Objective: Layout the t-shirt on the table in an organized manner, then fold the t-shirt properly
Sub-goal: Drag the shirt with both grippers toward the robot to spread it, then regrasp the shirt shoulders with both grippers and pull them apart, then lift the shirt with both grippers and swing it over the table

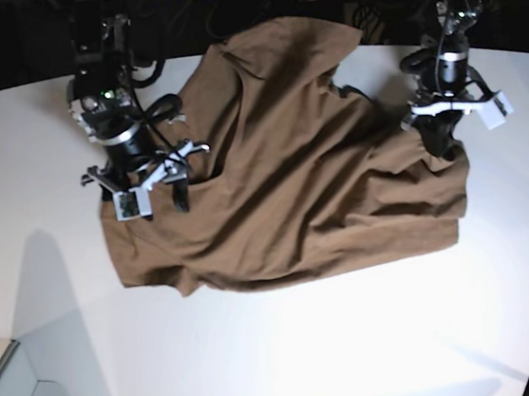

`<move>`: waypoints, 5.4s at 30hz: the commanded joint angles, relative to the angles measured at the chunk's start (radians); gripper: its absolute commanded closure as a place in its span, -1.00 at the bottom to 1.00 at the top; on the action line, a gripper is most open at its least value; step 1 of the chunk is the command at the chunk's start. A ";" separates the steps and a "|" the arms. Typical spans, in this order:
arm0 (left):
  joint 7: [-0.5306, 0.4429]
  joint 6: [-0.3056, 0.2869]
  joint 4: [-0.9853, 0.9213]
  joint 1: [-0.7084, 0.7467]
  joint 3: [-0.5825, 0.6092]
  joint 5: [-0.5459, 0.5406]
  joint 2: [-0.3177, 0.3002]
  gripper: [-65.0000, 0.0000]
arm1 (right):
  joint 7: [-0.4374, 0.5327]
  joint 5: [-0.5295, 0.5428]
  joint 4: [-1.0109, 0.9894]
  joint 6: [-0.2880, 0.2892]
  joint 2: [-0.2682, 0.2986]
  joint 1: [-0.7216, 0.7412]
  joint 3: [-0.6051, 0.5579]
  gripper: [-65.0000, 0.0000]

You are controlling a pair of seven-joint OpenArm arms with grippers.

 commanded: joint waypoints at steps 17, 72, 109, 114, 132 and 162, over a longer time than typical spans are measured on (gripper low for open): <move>-0.020 -0.006 0.052 -0.048 -0.095 0.000 -0.081 0.99 | 0.021 0.013 0.170 0.002 -0.023 -0.343 -0.198 -0.39; -0.019 -0.006 -0.014 0.007 0.255 -0.002 -0.124 0.58 | 0.021 0.011 0.059 0.003 0.099 0.022 0.186 -0.46; -0.026 -0.004 -0.113 0.045 0.136 -0.002 -0.121 -0.02 | 0.029 0.005 -0.054 0.000 0.047 -0.197 -0.012 -0.46; -0.023 -0.004 -0.018 0.107 0.061 -0.002 -0.121 -0.02 | 0.029 0.005 -0.054 0.000 0.047 -0.199 -0.012 -0.46; -0.019 -0.004 -0.179 0.097 0.014 0.008 -0.127 -0.01 | 0.029 0.005 -0.056 0.000 0.047 -0.193 -0.018 -0.45; -0.019 0.003 -0.124 0.024 -0.097 0.005 -0.184 1.00 | 0.029 0.011 0.138 0.003 0.063 -0.242 -0.017 1.00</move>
